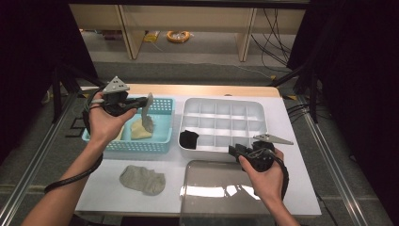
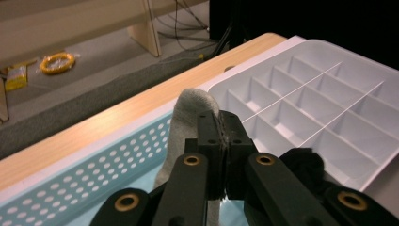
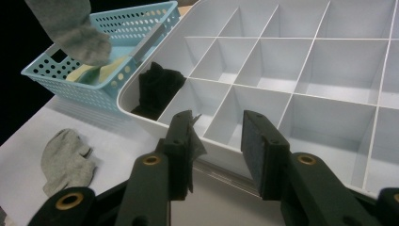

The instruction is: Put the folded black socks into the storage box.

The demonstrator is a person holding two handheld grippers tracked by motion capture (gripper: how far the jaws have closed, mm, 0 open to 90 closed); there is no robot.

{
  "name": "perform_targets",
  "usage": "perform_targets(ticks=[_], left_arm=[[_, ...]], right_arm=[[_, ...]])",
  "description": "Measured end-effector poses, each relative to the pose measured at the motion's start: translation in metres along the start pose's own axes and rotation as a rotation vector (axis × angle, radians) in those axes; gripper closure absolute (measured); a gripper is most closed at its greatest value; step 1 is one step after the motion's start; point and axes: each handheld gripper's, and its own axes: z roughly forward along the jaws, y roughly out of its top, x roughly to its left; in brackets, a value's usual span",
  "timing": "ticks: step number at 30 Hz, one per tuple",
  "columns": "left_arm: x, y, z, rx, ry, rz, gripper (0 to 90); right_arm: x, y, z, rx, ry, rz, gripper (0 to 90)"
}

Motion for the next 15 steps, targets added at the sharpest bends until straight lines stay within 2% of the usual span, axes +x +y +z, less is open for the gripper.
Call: perform_targets(ticks=[3, 4, 5, 9, 13, 15], left_arm=[[-0.005, 0.003, -0.003, -0.016, -0.011, 0.005, 88.3], [-0.005, 0.004, -0.003, -0.027, -0.009, 0.03, 88.3], [-0.005, 0.004, -0.003, -0.034, -0.011, 0.034, 88.3], [-0.008, 0.001, -0.008, -0.074, -0.035, 0.012, 88.4], [-0.017, 0.0, -0.02, -0.1, -0.061, 0.017, 88.4], [-0.023, -0.001, -0.026, -0.109, -0.081, 0.02, 88.4]], right_arm=[[0.0, 0.0, 0.001, -0.001, 0.006, 0.002, 64.8], [0.0, 0.0, 0.001, -0.003, 0.007, -0.001, 64.8], [0.0, -0.001, 0.001, -0.002, 0.009, -0.001, 64.8], [0.001, -0.001, 0.001, -0.001, 0.009, 0.008, 64.8], [0.001, -0.001, 0.002, 0.0, 0.022, 0.011, 64.8], [0.002, -0.001, 0.002, 0.0, 0.014, 0.012, 64.7]])
